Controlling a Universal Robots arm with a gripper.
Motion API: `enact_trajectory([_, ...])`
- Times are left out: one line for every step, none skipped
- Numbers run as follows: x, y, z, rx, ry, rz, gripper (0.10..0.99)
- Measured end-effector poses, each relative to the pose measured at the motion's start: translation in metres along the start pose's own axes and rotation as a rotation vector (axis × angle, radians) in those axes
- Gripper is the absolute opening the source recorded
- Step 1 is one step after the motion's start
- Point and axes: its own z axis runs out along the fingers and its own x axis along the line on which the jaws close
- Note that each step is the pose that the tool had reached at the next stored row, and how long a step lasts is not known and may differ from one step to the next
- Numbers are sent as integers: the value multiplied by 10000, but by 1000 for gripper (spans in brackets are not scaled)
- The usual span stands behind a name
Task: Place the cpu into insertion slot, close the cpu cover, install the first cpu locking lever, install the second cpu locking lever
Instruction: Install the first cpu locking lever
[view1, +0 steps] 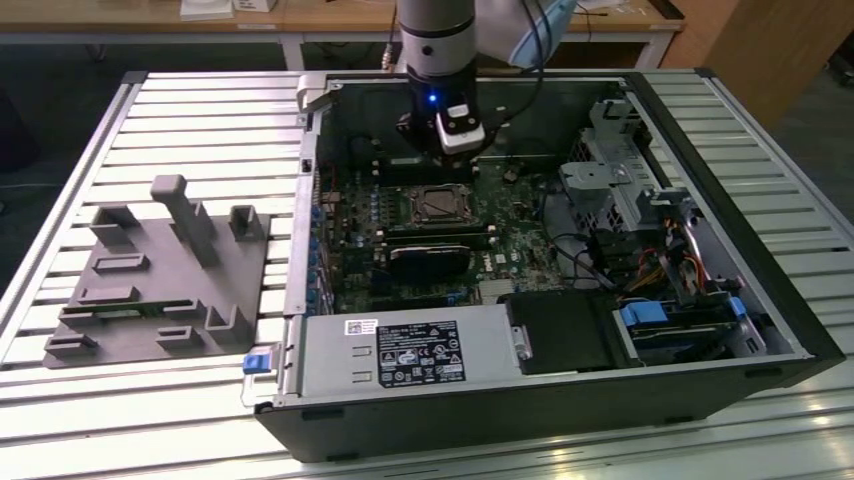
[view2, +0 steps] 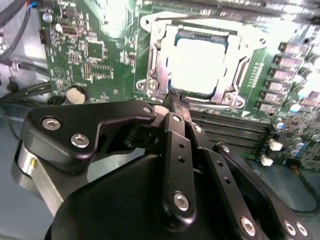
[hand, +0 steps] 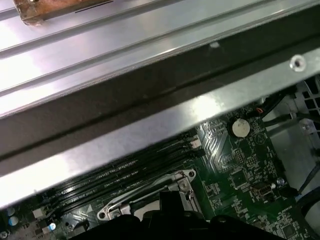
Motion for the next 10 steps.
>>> enact_trajectory([-10, -13, 0, 32, 26, -2, 106])
enact_trajectory([-19, -28, 0, 58, 52, -3, 106])
enact_trajectory([-28, -44, 1, 79, 77, -4, 106])
enact_trajectory([-38, -63, 1, 99, 103, -5, 106])
enact_trajectory([-48, -82, 1, 118, 134, -5, 106])
enact_trajectory([-59, -101, 0, 142, 167, -4, 106])
enact_trajectory([-69, -121, 0, 164, 203, -4, 106])
enact_trajectory([-79, -140, 1, 185, 239, -4, 106])
enact_trajectory([-90, -161, 1, 206, 274, -6, 106])
enact_trajectory([-100, -179, 1, 228, 306, -6, 106])
